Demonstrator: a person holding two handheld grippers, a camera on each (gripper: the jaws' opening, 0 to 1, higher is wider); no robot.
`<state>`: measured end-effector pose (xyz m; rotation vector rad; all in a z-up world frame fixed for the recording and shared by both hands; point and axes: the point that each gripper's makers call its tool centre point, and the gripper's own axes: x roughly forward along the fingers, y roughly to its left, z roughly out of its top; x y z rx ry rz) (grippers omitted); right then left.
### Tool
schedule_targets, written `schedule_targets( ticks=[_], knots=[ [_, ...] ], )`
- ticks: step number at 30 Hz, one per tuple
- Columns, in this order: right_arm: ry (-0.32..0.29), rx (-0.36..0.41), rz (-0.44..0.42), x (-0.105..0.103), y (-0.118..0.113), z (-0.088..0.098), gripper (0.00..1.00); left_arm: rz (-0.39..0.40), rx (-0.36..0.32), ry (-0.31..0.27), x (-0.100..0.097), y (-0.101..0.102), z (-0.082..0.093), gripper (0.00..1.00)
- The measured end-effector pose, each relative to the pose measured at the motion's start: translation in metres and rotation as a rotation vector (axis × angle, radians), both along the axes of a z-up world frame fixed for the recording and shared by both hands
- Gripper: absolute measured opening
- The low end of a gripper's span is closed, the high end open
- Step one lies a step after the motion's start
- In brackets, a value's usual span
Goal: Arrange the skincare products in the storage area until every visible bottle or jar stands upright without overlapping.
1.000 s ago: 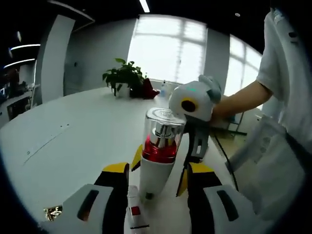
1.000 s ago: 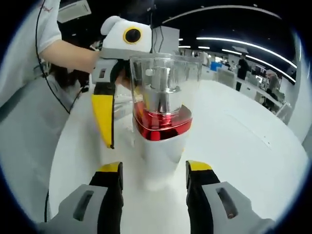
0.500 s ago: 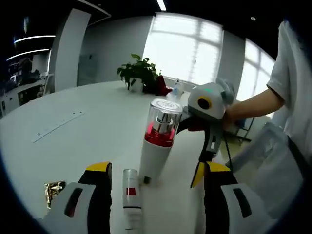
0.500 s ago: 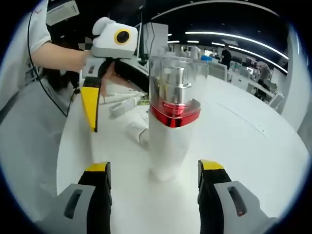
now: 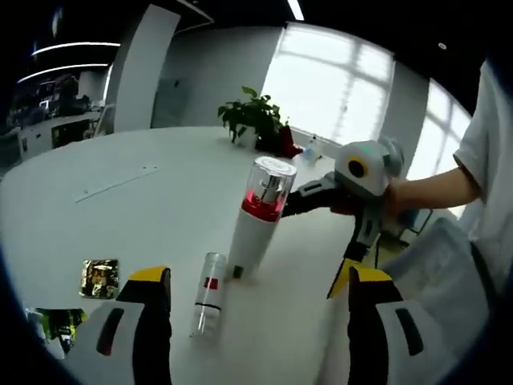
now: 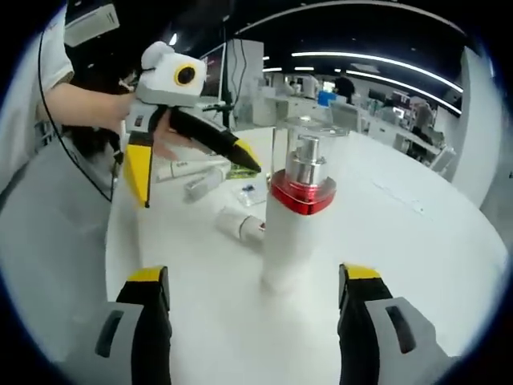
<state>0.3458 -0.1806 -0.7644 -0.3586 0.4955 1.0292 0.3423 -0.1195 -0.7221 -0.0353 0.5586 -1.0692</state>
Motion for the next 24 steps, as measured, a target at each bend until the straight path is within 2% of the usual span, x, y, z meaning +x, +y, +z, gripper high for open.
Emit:
schedule_targets(
  ticks=[4, 9, 16, 24],
  knots=[
    [-0.001, 0.007, -0.022, -0.006, -0.003, 0.006, 0.90, 0.049, 0.006, 0.051, -0.006, 0.011, -0.002, 0.89],
    [0.007, 0.030, -0.066, -0.016, -0.008, 0.014, 0.93, 0.100, 0.026, 0.087, -0.018, 0.029, -0.006, 0.94],
    [0.024, 0.047, -0.108, -0.034, -0.011, 0.021, 0.99, 0.177, 0.030, 0.093, -0.035, 0.053, -0.002, 0.96],
    [0.055, 0.067, -0.147, -0.050, -0.013, 0.026, 0.99, 0.244, 0.030, 0.102, -0.053, 0.077, -0.003, 0.99]
  ],
)
